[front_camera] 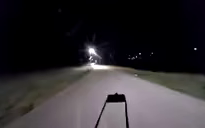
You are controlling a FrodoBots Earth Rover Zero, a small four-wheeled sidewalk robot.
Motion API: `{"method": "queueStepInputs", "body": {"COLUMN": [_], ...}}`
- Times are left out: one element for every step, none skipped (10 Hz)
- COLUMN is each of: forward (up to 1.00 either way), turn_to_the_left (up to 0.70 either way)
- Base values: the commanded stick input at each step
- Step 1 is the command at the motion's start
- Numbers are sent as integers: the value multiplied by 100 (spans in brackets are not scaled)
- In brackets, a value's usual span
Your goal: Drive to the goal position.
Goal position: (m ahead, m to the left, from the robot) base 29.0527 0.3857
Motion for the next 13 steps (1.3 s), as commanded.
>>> {"method": "queueStepInputs", "body": {"forward": [70,70,70,70,70,70,70,70,70,70,70,70,70], "turn_to_the_left": [4,5,1,1,1,1,1,1,1,1,3,5,7]}}
